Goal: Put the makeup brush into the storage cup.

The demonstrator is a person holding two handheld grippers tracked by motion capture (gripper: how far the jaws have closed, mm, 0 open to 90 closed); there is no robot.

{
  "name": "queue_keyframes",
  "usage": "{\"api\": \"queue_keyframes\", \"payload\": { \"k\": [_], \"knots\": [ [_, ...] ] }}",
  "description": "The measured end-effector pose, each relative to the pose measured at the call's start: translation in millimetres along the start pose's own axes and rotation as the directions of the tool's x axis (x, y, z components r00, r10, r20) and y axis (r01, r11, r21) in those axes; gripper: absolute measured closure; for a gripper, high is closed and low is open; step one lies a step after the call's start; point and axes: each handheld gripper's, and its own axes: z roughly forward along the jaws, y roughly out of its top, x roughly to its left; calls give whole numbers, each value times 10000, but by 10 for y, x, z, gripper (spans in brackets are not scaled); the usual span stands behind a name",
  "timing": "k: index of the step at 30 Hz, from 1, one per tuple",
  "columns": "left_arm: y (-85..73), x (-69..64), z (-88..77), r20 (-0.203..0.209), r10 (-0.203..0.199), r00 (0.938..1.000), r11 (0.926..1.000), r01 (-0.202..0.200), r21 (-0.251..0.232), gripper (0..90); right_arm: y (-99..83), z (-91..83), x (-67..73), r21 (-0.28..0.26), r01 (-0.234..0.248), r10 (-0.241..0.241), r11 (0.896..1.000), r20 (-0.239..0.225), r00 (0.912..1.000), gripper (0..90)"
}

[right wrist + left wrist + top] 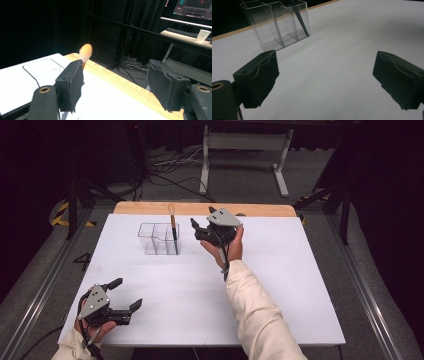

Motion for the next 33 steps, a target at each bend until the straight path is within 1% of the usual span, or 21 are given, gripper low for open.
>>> {"api": "queue_keyframes", "payload": {
  "k": [6, 10, 12, 15, 16, 17, 21, 22, 27, 32, 33],
  "knots": [
    [-7, -4, -2, 33, 30, 10000, 10000, -30, 86, 69, 6, -69, -13, 24, 137, -137, 9999, 85, 9999, 250],
    [-9, -5, -3, 25, 51, 10000, 9999, -52, 101, 69, 3, -101, -28, 63, 79, -80, 9999, 179, 9998, 222],
    [-11, -10, 2, 19, 52, 10000, 9999, -52, 98, 69, -4, -124, -38, 76, 139, -141, 9999, 272, 9995, 205],
    [-12, -15, 7, 47, 105, 9999, 9998, -106, 141, 68, -15, -146, -42, 142, 164, -169, 9998, 313, 9994, 186],
    [-13, -17, 7, 37, 122, 9999, 9998, -123, 155, 68, -21, -155, -49, 180, 239, -245, 9996, 322, 9992, 185],
    [-14, -17, 8, 53, 120, 9999, 9998, -121, 160, 68, -26, -161, -51, 208, 204, -210, 9996, 280, 9994, 178],
    [-16, -21, 9, 64, 114, 9999, 9997, -116, 219, 64, -42, -191, -56, 322, 336, -349, 9989, 408, 9986, 130],
    [-15, -20, 9, 81, 128, 9999, 9996, -130, 234, 64, -45, -201, -58, 319, 381, -396, 9988, 475, 9981, 124],
    [-18, -24, 12, 112, 159, 9998, 9996, -161, 223, 64, -55, -236, -71, 364, 398, -416, 9985, 483, 9980, 106],
    [-18, -31, 17, 68, 139, 9999, 9996, -141, 264, 63, -61, -298, -87, 255, 442, -455, 9987, 531, 9976, 114],
    [-16, -37, 20, 65, 147, 9999, 9994, -149, 302, 63, -64, -314, -90, 282, 517, -532, 9983, 549, 9971, 116]
  ]
}}
